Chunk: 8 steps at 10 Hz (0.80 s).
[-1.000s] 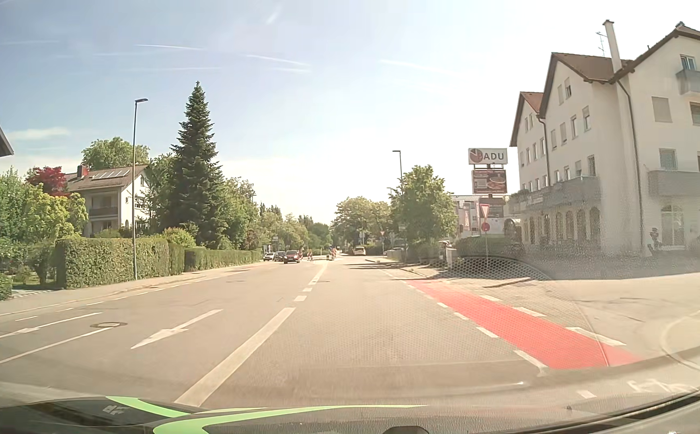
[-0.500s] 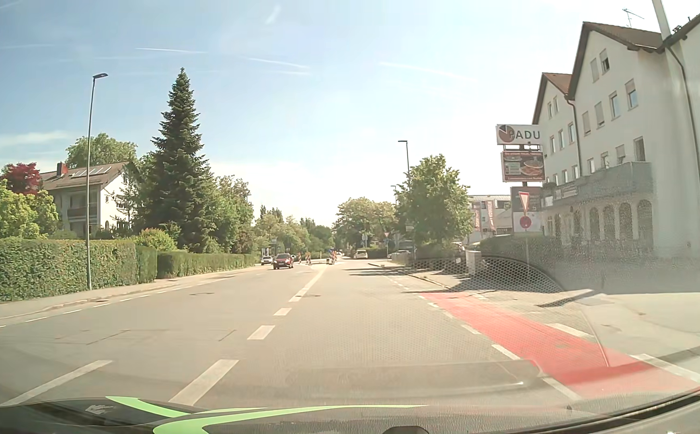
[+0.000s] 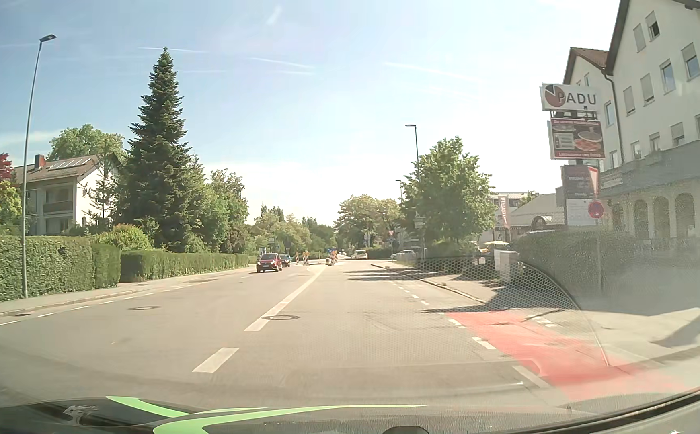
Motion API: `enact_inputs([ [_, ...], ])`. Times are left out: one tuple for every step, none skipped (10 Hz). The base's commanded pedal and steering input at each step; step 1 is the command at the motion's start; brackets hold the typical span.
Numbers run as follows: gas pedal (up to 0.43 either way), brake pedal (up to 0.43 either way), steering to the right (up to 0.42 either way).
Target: Follow the waypoints while adhering to traffic rules and regulations
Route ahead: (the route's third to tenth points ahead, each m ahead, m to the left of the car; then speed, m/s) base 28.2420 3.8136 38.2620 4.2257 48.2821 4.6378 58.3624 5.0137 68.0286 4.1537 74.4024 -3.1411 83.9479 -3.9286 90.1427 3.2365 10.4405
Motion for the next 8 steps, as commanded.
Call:
enact_inputs([
  [0.000,0.000,-0.008],
  [0.000,0.000,-0.008],
  [0.000,0.000,-0.008],
  [0.000,0.000,-0.008],
  [0.000,0.000,-0.008],
  [0.000,0.000,-0.008],
  [0.000,0.000,-0.008],
  [0.000,0.000,-0.009],
])
